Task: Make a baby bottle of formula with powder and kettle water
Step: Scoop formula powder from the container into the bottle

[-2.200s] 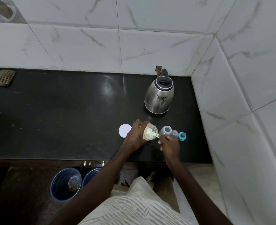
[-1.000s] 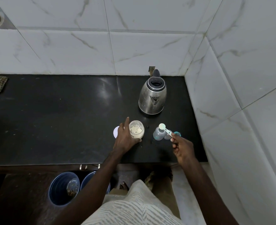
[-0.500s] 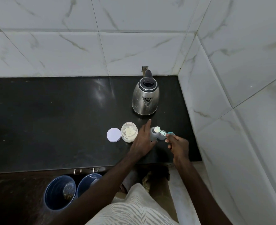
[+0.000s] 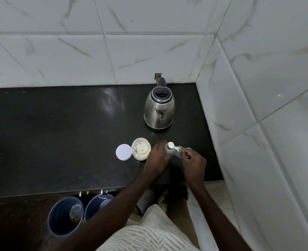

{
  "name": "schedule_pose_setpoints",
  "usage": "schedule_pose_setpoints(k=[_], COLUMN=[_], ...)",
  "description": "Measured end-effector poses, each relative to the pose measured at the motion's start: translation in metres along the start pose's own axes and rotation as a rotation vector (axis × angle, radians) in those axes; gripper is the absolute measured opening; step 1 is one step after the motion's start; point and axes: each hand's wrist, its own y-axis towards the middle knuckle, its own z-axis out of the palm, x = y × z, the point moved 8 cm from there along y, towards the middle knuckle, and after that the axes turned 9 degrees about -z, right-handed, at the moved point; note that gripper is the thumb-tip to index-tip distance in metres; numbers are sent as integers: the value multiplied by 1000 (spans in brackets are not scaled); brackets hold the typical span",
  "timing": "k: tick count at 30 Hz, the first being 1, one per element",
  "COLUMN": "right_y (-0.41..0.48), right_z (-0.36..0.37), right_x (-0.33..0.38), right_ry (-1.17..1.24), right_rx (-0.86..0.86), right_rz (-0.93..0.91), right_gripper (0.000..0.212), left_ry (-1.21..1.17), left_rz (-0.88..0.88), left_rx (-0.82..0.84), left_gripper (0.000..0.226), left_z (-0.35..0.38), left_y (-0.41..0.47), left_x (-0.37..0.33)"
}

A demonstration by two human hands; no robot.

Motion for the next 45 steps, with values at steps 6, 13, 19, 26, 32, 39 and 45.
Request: schedule_pose_setpoints(k=[6,13,19,26,32,39,45], right_y=[-17,-23,-19,-17,-30,-40,-29], right_z=[13,17,12,-2,23,84,108], right_x=[23,19,13,-4,19,62,71], right_ry=[-413,-461,-381,234,788,598,329], right_rx=[63,103,91,-7,-42,261,280], right_rz=[-530,-569,-436,279,797,710,483], right_gripper=[41,53,37,14,8,8,18], left_ry=[-22,-23,-23,-27,-258,-283,-214], left_rz=[-11,-8,-7,13,93,-170,-259], left_rx=[-15,-27,-45,-36,-353,-648,-564], left_gripper=[39,46,49,80,51,36,31], left_z=[1,7,9,5,-76,-152,-146], left_y=[4,7,9,0,-26,-15,-16], left_x=[4,13,20,16,7,66,103])
